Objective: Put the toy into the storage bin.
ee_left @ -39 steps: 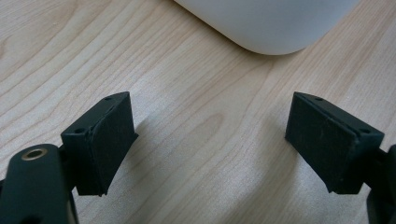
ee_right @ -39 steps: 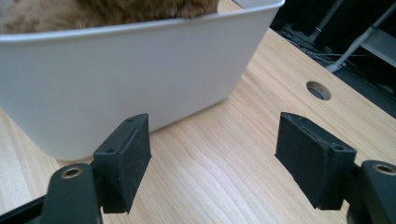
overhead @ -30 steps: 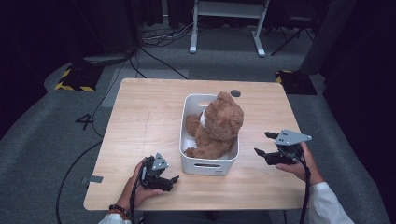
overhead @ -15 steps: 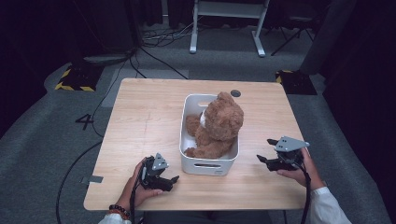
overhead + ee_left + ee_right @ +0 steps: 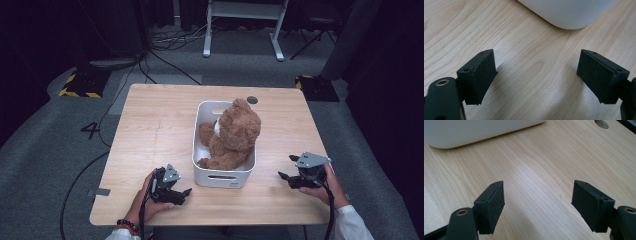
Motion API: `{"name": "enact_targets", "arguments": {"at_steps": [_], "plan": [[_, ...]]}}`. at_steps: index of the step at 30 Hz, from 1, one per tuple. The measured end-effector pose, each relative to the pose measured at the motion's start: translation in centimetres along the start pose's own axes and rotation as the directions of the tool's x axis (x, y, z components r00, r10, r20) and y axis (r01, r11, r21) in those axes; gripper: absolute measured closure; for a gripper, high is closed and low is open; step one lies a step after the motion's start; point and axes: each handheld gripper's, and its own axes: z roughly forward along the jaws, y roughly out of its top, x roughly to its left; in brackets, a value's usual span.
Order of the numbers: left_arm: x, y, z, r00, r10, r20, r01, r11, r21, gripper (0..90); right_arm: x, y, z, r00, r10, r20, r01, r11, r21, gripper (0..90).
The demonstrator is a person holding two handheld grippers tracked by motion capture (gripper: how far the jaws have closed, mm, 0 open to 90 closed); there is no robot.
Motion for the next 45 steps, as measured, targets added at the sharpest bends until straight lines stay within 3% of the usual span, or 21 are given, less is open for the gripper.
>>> {"name": "enact_targets", "arguments": {"at_steps": [16,24,28,31,37,45], "plan": [[0.0,0.0,0.0,1.0000,0.000,0.000,0.000,1.0000,0.000,15.7,-0.1,-3.3,0.1,0.9989,0.046,0.009,-0.046,0.997,0.057,26.1],[0.0,0.0,0.0,1.0000,0.001,-0.002,-0.001,1.0000,0.000,15.5,-0.2,-5.2,-0.1,0.9950,0.100,-0.007,-0.099,0.993,0.062,24.7],[0.0,0.1,0.1,1.0000,0.001,-0.003,-0.001,1.0000,0.000,15.5,-0.2,-6.2,-0.4,0.9880,0.153,-0.025,-0.152,0.988,0.024,24.0],[0.0,0.1,0.1,1.0000,-0.004,-0.002,0.004,1.0000,-0.001,15.4,-0.3,-7.1,-0.4,0.9765,0.212,-0.039,-0.212,0.977,-0.013,22.6],[0.0,0.1,0.1,1.0000,-0.002,-0.003,0.002,1.0000,-0.001,15.3,-0.6,-7.6,-0.7,0.9631,0.262,-0.063,-0.262,0.965,0.003,20.6],[0.0,0.1,0.1,1.0000,-0.003,-0.003,0.003,1.0000,-0.001,15.3,-0.6,-7.6,-0.6,0.9631,0.260,-0.069,-0.260,0.965,0.003,20.6]]}}
